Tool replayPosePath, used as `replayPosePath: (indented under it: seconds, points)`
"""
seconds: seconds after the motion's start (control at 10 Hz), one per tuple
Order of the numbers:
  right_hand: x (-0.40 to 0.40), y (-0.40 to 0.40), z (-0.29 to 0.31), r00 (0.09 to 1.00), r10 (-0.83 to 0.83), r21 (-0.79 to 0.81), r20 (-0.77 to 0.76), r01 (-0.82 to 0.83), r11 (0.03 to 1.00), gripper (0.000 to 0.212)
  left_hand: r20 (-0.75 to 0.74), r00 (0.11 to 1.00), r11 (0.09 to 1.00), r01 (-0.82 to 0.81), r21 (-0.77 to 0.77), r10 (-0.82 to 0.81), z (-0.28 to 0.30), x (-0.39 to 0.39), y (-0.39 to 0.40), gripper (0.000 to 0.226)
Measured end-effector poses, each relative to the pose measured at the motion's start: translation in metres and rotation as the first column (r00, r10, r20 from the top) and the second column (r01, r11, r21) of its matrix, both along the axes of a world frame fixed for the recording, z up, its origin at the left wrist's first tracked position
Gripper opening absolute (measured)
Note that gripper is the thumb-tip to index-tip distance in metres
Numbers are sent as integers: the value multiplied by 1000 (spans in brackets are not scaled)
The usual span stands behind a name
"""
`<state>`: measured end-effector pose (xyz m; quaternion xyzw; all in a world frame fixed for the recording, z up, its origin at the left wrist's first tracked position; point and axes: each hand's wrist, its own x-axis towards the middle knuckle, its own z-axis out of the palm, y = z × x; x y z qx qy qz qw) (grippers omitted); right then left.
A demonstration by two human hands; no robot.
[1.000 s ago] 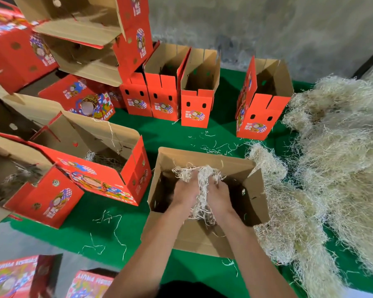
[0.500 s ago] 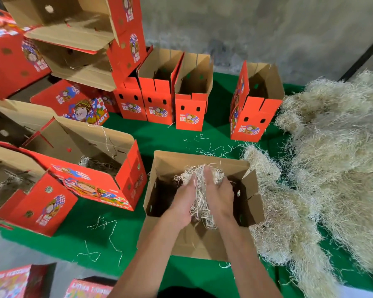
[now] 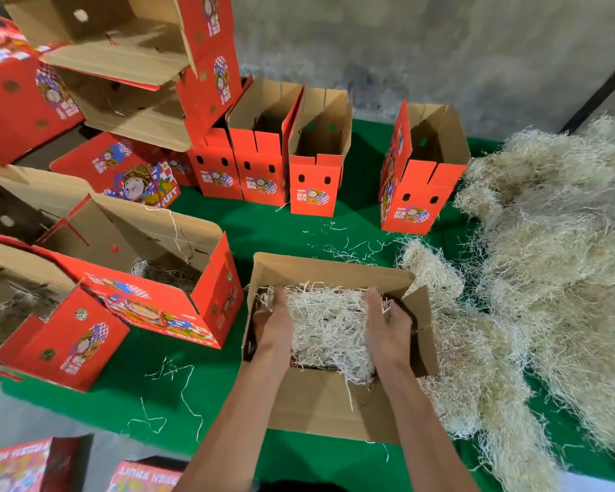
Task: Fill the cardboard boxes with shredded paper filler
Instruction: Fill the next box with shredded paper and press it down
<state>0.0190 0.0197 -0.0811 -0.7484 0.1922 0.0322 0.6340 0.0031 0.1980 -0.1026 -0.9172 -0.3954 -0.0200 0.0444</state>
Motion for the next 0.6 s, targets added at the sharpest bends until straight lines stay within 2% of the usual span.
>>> replayPosePath:
  seconds: [0.1,0.2,0.3,0.4,0.5,0.6]
  points:
    - [-8,14,-3,994,80,-30,-73,-82,996,39,-12,905,232,-121,-965,424,12,1,-24,53]
    - [-4,5,1,992,122,-156,-8,-122,980,31,-47,994,569,15,-822,-95,21,-4,-8,60]
    - [5,-4,4,995,82,-269,64,-62,961,34,88,779,-35,140,-990,621,39,-6,-4,43]
    - [2,10,5,975,186,-279,122,-146,949,25,309,875,104,292,-951,372,42,-11,-25,48]
    - [7,-4,8,989,84,-334,119,-39,942,29,366,885,330,268,-905,287,38,-3,-5,37]
    - [7,-6,13,988,98,-379,119,-46,924,21,475,853,412,362,-836,214,42,-1,4,48]
